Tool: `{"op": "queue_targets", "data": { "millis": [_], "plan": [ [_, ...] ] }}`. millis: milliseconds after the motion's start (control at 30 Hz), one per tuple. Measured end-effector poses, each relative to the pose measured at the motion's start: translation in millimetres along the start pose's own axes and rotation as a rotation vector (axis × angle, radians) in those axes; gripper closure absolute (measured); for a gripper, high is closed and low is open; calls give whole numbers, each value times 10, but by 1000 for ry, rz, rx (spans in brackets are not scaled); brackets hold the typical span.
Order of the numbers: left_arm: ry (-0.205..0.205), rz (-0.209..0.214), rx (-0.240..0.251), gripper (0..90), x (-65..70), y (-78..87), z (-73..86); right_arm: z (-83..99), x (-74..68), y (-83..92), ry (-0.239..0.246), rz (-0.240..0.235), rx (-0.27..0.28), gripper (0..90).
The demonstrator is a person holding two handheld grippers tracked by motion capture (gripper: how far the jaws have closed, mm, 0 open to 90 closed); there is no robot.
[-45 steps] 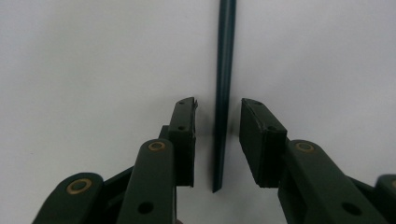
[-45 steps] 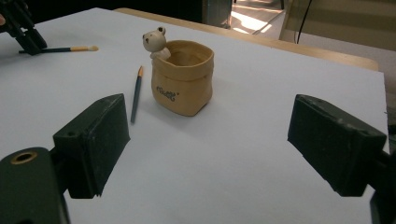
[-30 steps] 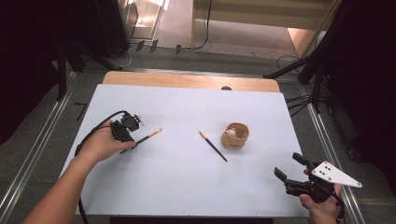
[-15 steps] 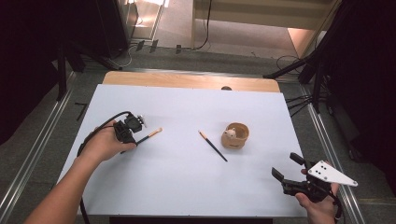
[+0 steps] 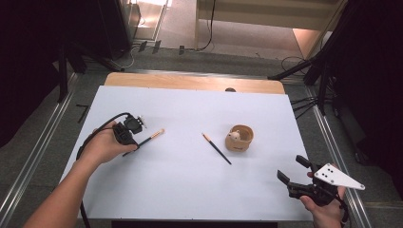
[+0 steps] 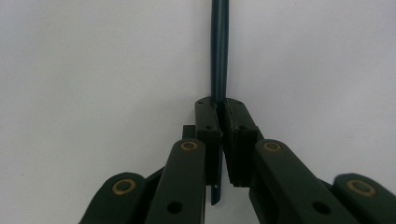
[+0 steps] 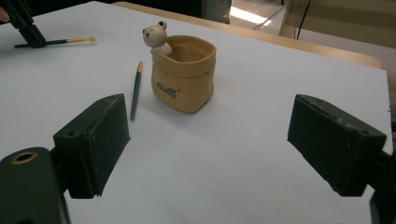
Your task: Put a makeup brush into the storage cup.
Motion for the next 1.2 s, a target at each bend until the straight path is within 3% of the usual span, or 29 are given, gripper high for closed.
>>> {"op": "queue_targets", "data": {
  "millis": [200, 500, 767, 1200],
  "plan": [
    [4, -31, 27, 863, -23, 33, -9, -23, -3, 17, -9, 3, 10, 132],
    [-7, -17, 100, 863, 56, 185, -45, -63, -9, 11, -11, 4, 16, 133],
    [5, 17, 225, 863, 142, 352, -135, -126, -37, 2, -9, 3, 25, 134],
    [-23, 38, 403, 862, 364, 659, -325, -307, -117, -51, -22, 5, 40, 139]
  ]
}}
Point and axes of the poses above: each handheld gripper's, and its own axes: y roughly backward along the jaws, z roughly out of its underside, x roughly to its right, the point moved 8 cm from there along -y, roughly forward along the jaws, and after that the axes turned 7 degrees about x, right-handed, at the moved point
